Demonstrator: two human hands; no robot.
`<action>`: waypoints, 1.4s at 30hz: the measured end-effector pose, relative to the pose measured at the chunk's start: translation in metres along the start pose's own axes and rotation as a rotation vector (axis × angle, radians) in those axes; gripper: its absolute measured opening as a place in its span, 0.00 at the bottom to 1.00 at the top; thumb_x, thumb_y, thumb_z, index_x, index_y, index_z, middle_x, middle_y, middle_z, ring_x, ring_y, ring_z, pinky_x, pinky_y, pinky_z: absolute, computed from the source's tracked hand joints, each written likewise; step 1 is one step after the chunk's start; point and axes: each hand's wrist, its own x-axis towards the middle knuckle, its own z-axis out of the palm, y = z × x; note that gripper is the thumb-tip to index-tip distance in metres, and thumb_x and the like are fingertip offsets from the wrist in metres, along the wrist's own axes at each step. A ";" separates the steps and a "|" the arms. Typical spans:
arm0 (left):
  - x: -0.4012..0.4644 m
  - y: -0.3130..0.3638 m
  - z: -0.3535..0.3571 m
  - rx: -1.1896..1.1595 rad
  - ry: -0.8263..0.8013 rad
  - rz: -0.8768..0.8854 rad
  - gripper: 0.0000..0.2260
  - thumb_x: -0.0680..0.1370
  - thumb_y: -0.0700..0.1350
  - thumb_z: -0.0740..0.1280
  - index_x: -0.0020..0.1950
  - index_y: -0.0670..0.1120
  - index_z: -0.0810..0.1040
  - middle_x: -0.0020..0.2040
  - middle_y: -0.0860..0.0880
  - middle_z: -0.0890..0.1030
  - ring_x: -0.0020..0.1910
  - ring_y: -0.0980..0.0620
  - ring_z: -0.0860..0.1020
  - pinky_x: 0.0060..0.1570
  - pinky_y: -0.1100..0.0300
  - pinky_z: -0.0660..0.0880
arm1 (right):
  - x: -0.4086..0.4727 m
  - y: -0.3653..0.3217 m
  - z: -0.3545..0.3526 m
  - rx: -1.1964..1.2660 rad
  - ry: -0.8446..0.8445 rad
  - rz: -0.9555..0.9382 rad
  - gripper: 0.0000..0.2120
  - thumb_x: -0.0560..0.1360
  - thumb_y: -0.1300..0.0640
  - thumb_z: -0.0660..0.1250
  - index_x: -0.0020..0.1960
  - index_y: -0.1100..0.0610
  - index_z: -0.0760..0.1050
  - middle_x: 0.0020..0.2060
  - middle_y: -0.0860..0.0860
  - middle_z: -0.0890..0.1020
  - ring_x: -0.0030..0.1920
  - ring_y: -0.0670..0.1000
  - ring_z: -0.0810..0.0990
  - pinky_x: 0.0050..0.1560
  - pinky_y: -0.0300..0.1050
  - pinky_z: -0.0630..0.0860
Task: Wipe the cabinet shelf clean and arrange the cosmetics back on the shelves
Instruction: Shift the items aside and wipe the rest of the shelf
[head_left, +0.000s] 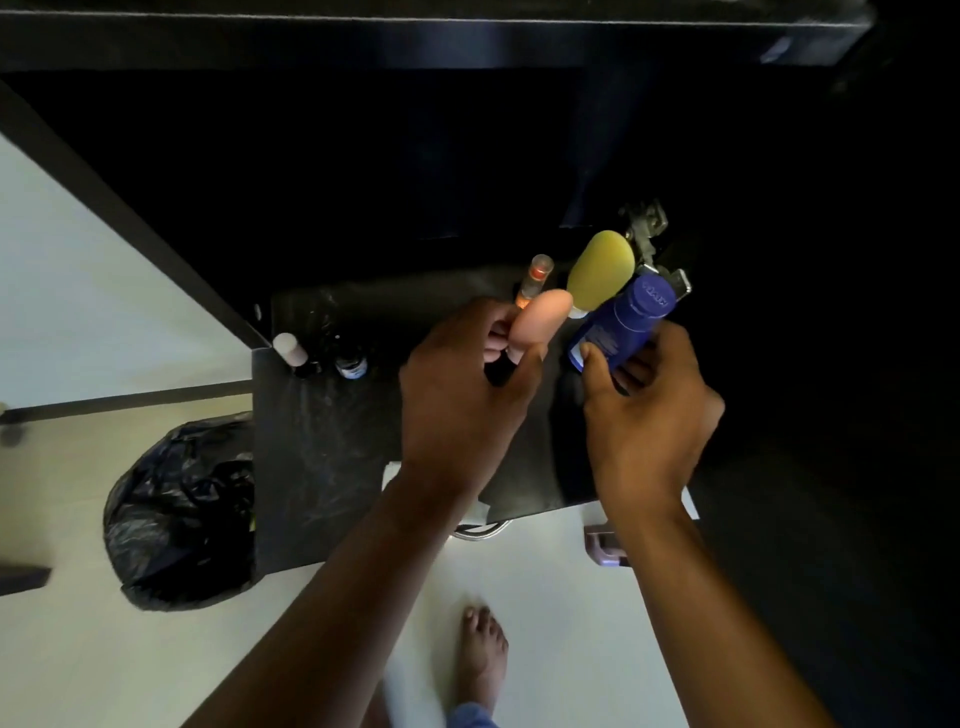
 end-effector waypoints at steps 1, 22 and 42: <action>0.004 -0.002 0.006 0.011 -0.010 0.025 0.13 0.75 0.49 0.77 0.57 0.47 0.81 0.51 0.53 0.85 0.49 0.57 0.84 0.49 0.56 0.83 | 0.003 0.001 0.001 -0.009 0.006 0.002 0.20 0.74 0.52 0.77 0.63 0.54 0.77 0.51 0.43 0.82 0.50 0.41 0.80 0.52 0.35 0.77; 0.005 -0.003 0.014 0.017 -0.042 0.032 0.20 0.76 0.49 0.77 0.66 0.47 0.80 0.58 0.50 0.85 0.55 0.56 0.84 0.56 0.53 0.83 | -0.007 0.014 -0.011 0.003 -0.010 0.086 0.29 0.72 0.53 0.77 0.71 0.53 0.74 0.60 0.46 0.83 0.57 0.41 0.82 0.61 0.42 0.80; -0.023 -0.063 -0.131 0.328 0.179 -0.242 0.21 0.75 0.50 0.75 0.67 0.51 0.78 0.58 0.52 0.83 0.55 0.54 0.81 0.52 0.59 0.80 | -0.051 -0.057 0.088 0.256 -0.610 -0.275 0.20 0.75 0.56 0.76 0.65 0.56 0.79 0.56 0.49 0.84 0.55 0.47 0.83 0.55 0.47 0.83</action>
